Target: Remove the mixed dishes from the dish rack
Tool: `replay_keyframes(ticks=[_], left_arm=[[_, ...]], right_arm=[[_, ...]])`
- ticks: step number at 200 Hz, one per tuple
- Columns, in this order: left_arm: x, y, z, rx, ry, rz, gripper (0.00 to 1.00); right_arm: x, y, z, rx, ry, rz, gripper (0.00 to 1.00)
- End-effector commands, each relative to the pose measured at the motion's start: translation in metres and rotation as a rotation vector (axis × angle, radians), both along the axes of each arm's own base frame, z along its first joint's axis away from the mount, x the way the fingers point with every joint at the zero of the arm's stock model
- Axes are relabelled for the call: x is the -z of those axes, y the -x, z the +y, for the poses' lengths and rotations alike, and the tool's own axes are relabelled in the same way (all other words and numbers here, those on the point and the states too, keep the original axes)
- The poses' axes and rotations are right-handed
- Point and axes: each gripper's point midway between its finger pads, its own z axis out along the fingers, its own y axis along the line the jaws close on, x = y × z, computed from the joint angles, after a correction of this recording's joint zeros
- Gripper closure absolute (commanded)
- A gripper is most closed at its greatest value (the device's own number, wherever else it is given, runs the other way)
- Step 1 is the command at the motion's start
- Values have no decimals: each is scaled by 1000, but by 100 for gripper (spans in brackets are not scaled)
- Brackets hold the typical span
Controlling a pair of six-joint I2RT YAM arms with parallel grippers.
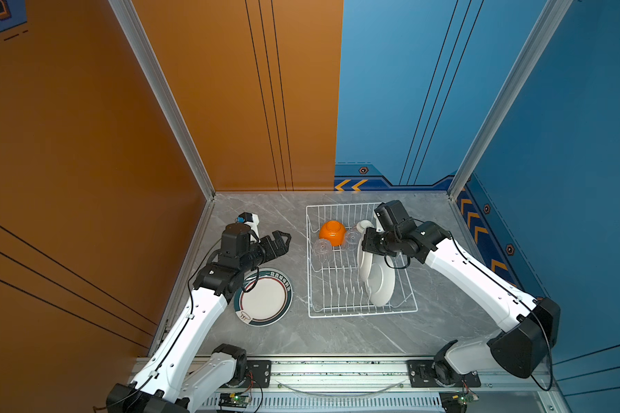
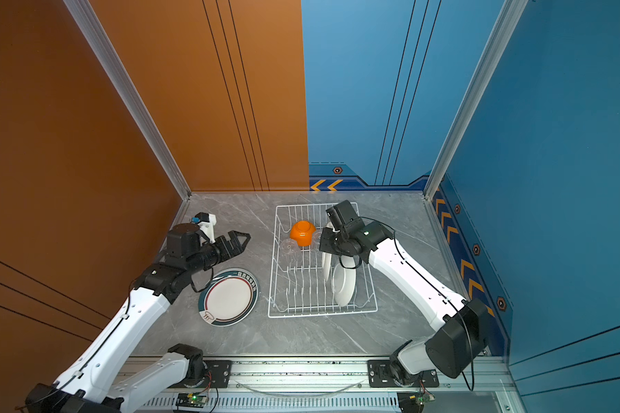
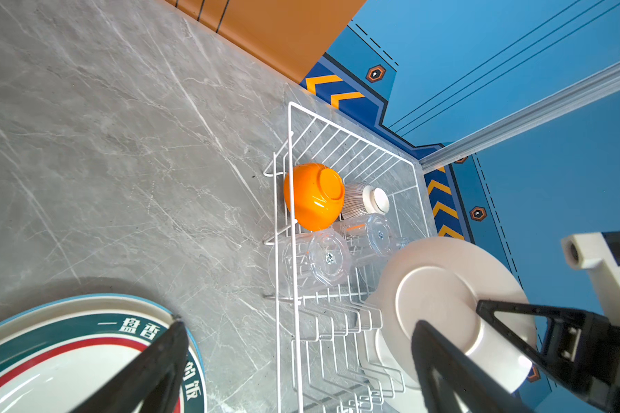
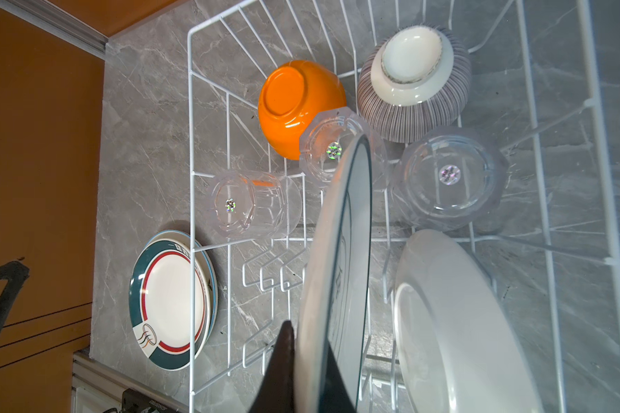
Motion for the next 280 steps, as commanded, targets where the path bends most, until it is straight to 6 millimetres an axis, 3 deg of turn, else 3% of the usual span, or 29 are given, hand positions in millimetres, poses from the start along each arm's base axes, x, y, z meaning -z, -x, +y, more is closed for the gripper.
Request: replay_keyframes(ticks=[1, 49, 97, 151, 214, 280], left_arm=[[-19, 1, -9, 33, -34, -88, 2], [-30, -1, -45, 135, 14, -259, 2], [-39, 14, -88, 259, -151, -400, 2], [-44, 25, -128, 368, -195, -570, 2], [-43, 44, -158, 495, -272, -696, 2], [-37, 56, -189, 546, -318, -760, 2]], right_arm=[[-30, -10, 9, -14, -48, -75, 100], [-48, -17, 17, -27, -100, -129, 100], [-56, -21, 20, -33, -138, -165, 100], [-69, -28, 28, -20, -228, -206, 100], [-67, -28, 19, 58, -269, -211, 100], [-87, -23, 17, 101, -367, -244, 100]])
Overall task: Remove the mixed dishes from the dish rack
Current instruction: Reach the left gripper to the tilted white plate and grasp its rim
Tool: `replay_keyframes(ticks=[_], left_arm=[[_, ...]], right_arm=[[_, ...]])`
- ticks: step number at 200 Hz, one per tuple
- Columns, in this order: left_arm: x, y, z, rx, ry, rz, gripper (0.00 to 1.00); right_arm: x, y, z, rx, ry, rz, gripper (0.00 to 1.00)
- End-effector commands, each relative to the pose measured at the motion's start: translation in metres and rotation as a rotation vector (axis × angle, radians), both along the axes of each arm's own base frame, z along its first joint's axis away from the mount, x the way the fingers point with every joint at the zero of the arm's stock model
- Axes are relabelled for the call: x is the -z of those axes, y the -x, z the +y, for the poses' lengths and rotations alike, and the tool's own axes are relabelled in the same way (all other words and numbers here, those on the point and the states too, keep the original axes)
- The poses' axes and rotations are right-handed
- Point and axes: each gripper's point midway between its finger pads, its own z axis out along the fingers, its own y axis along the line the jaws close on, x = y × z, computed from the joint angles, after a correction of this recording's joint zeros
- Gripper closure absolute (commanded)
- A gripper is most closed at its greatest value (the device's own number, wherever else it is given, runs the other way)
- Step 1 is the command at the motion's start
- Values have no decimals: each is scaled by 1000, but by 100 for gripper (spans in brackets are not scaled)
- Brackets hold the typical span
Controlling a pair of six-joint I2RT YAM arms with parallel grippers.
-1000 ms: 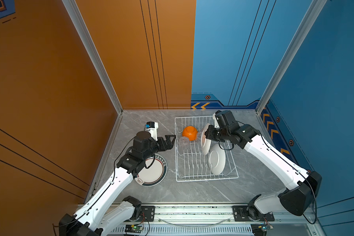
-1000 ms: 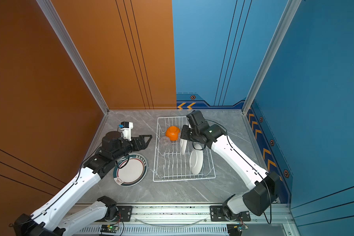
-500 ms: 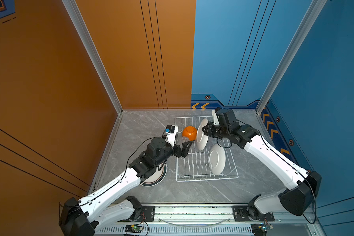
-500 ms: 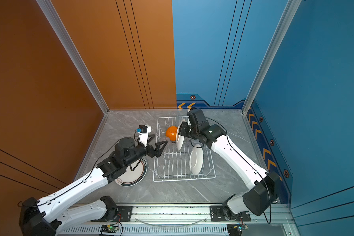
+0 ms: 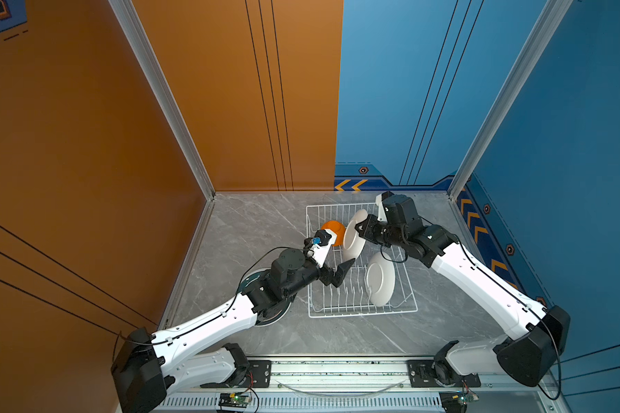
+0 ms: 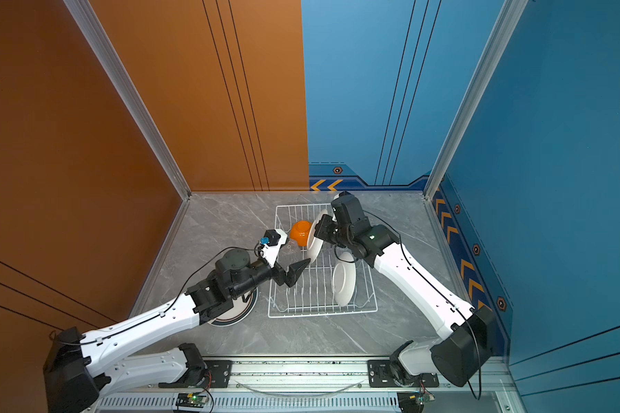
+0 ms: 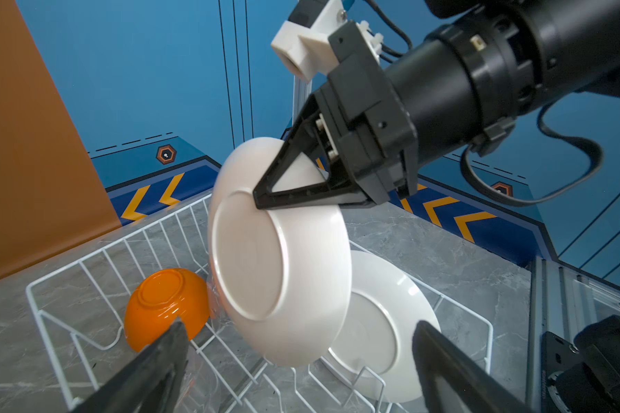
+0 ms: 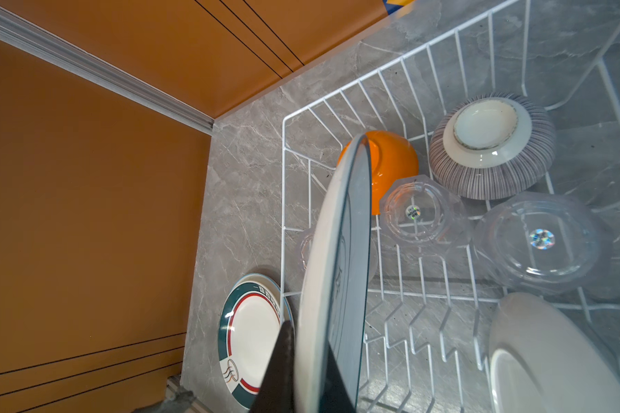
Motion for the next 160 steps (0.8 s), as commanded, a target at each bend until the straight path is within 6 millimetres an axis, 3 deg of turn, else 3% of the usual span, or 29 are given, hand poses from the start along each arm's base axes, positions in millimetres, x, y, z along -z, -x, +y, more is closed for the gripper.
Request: replay_keyframes(ticks=[1, 78, 95, 139, 160], left_arm=[[-2, -2, -5, -17, -14, -65, 2], [-2, -19, -18, -114, -111, -182, 0], [-4, -25, -17, -155, -117, -208, 8], [-6, -31, -23, -184, -144, -265, 13], [-6, -33, -26, -205, -167, -292, 21]], right_arm=[[-34, -2, -3, 42, -100, -82, 100], [-46, 10, -11, 84, -150, -97, 100], [-45, 12, -10, 88, -158, -89, 100], [-42, 16, -3, 80, -173, -68, 100], [-42, 18, -1, 83, -178, -63, 100]])
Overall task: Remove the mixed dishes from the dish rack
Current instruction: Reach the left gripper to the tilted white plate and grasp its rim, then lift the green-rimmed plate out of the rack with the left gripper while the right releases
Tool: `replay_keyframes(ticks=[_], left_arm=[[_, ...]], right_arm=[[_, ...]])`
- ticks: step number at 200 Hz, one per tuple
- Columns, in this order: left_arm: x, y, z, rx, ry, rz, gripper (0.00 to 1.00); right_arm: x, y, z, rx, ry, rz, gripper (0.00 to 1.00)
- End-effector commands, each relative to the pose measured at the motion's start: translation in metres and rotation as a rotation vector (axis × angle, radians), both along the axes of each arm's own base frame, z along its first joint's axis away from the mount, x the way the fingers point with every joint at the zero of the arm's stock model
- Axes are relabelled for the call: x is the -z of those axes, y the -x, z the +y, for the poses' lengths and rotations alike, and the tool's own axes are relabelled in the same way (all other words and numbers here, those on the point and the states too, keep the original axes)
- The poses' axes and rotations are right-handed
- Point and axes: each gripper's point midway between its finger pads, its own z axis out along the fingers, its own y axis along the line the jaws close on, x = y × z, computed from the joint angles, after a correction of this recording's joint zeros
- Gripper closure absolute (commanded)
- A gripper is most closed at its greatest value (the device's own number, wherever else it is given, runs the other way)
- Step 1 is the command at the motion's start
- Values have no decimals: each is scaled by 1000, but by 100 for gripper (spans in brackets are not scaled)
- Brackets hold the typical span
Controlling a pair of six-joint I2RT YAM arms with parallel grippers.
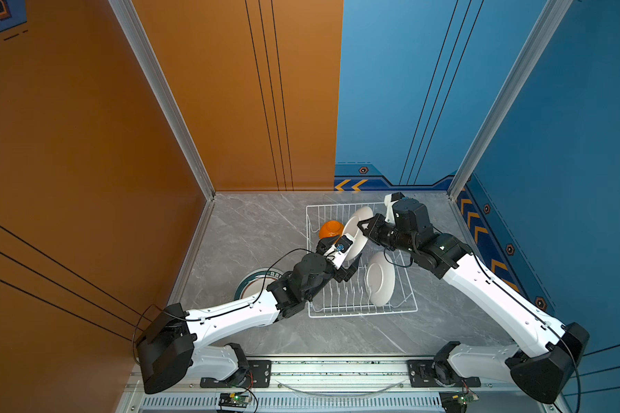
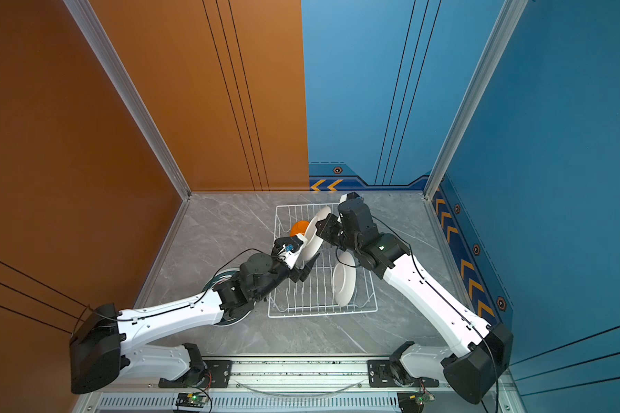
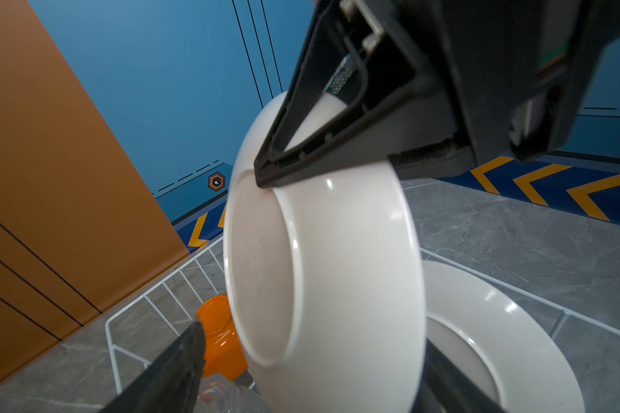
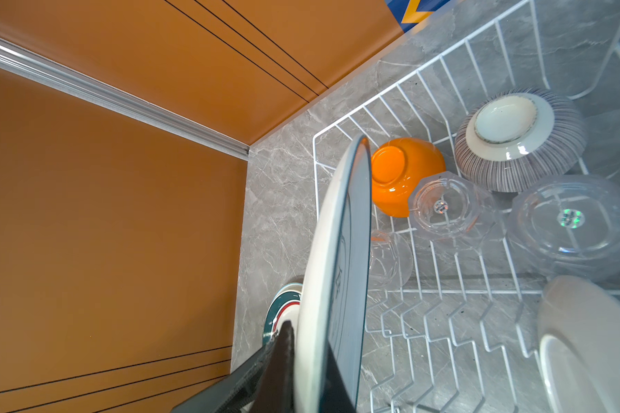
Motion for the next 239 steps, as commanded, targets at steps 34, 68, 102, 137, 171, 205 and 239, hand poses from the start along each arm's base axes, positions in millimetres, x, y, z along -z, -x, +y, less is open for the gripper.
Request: replay_keyframes(ticks=[34, 68, 102, 137, 171, 205, 239], left_arm=[[-27, -5, -2, -66, 23, -114, 31], [-27, -6, 0, -87, 14, -128, 43], [-23, -11, 1, -113, 3, -131, 51], [-22, -17, -2, -134, -13, -140, 53], [-27, -18, -1, -152, 13, -150, 72], [-31, -19, 1, -167, 17, -161, 72], [-32, -21, 7, -200, 14, -172, 87]], right_arm=[[-12, 0, 1, 42, -50, -27, 100], [-10, 0, -3, 70, -73, -21, 100], [-12, 0, 2, 72, -115, -11, 100], [-11, 2, 9, 59, -164, 9, 100], [-10, 3, 11, 55, -170, 12, 100], [-10, 3, 14, 47, -177, 12, 100], [-12, 1, 14, 49, -192, 6, 100]])
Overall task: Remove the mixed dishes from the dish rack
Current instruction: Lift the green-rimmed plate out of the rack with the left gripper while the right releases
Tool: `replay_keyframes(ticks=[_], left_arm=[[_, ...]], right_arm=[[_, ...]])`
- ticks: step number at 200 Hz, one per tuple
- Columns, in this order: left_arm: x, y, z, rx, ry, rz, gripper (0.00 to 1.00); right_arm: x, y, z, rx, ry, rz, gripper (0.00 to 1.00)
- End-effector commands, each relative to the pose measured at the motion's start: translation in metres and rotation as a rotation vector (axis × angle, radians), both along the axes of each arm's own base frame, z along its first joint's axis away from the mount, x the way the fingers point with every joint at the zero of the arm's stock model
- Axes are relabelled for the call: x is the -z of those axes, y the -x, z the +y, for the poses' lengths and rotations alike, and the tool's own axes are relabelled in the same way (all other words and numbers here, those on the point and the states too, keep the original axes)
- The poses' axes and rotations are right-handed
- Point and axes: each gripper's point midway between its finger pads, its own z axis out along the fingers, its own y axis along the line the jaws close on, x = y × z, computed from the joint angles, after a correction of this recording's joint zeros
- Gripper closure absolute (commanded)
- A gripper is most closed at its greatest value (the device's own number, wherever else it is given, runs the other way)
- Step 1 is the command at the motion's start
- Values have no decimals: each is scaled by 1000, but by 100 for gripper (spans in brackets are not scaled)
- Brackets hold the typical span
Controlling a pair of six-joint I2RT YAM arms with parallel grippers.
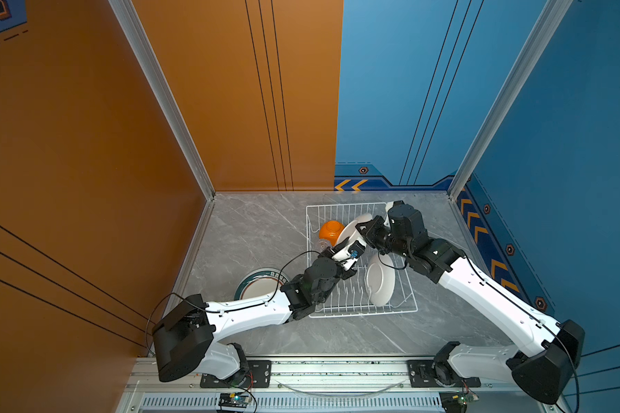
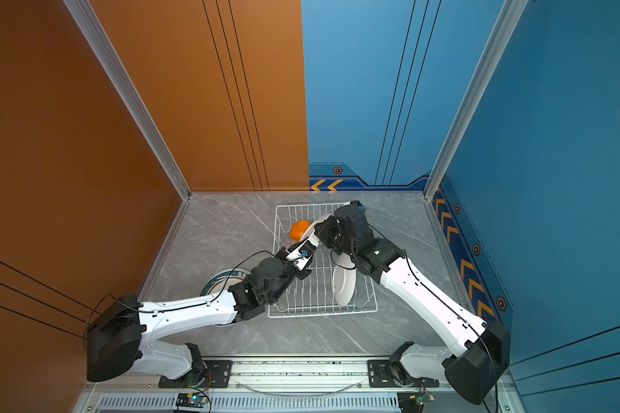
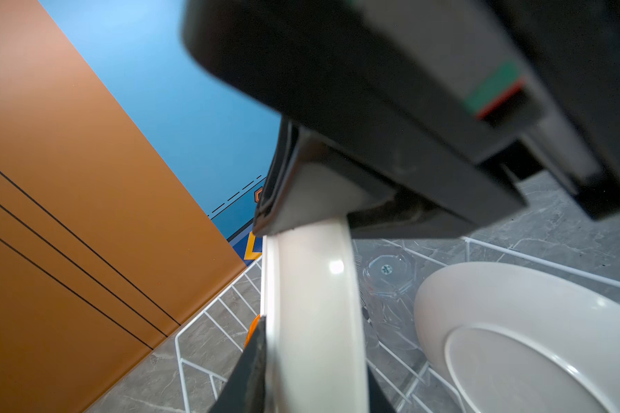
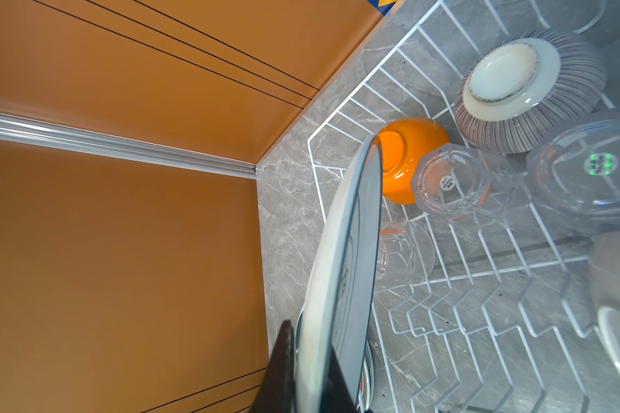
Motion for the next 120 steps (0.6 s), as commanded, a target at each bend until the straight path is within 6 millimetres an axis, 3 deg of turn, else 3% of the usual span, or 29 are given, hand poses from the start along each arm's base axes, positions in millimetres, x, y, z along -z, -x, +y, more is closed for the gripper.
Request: replay_keyframes(ticks=[1, 24, 102, 120], left_arm=[[-33, -6, 9, -55, 163, -22, 87], [-35, -7, 13, -73, 170, -41, 100], [-40, -2, 22, -78, 184, -93, 100], [-40, -1, 23, -77, 186, -94, 100]], right_arm=[[-25, 6, 11, -65, -47, -89, 100], [-24, 4, 9, -59, -56, -87, 96], [-25, 1, 2, -53, -86, -88, 89], [-27, 2, 2, -55, -88, -94, 81]])
